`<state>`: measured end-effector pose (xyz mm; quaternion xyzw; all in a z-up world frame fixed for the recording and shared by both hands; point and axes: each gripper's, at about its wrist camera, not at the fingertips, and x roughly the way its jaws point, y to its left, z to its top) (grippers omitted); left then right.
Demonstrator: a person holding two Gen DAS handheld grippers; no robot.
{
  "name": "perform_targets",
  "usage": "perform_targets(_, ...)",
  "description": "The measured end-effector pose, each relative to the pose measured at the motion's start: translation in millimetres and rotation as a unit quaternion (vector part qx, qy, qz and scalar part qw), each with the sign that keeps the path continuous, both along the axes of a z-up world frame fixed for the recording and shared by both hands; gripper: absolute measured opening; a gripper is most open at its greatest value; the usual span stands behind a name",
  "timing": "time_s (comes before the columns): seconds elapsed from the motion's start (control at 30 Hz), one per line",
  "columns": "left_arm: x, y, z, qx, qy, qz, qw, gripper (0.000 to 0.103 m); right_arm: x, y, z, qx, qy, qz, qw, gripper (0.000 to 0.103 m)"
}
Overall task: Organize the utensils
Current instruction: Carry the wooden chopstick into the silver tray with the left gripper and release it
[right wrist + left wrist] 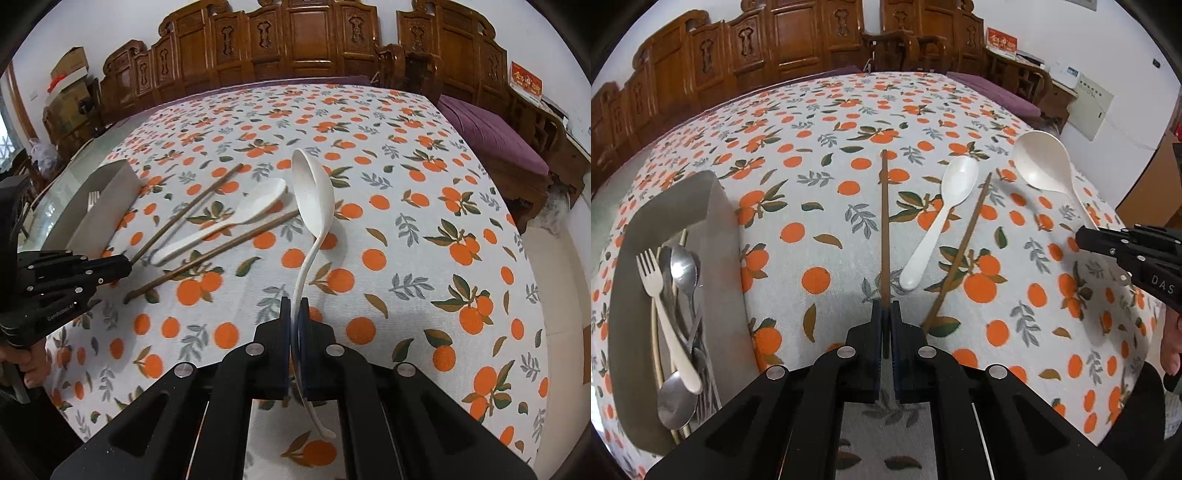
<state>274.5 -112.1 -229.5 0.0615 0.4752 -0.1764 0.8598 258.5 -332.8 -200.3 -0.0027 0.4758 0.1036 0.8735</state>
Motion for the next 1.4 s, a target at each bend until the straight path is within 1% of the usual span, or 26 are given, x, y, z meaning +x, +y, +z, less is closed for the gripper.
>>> perform_targets(0.2,-13.6,10.1,19.1,-0.009,-0.013,0.0,0.9999,0.003,-6.5,16.5,13.2,0.001,-0.009,0.014,1.0,0.005)
perform_targets(0.43,-26.4,29.5,39.9,0.027,-0.037,0.0,0.999,0.003,-15.1,37.1,30.7,0.012,-0.025,0.033,0.999,0.005)
perform_targets(0.73,-39.2,71.0,68.4,0.031,-0.052,0.029,0.9977,0.003,-23.3,63.1,52.5,0.015,-0.045,0.06,0.997,0.005)
perform_targets(0.9,-49.8,88.4,80.5,0.038,-0.059,0.037,0.9969,0.003,-25.9,78.2,60.1,0.019,-0.052,0.07,0.996,0.005)
perform_targets(1.1,-58.2,111.6,84.6,0.042,-0.057,0.051,0.9962,0.003,-27.7,98.0,60.1,0.021,-0.051,0.083,0.995,0.005)
perform_targets(1.4,-50.0,142.0,71.2,0.049,-0.035,0.069,0.9958,0.003,-22.6,124.9,51.1,0.021,-0.038,0.105,0.994,0.005)
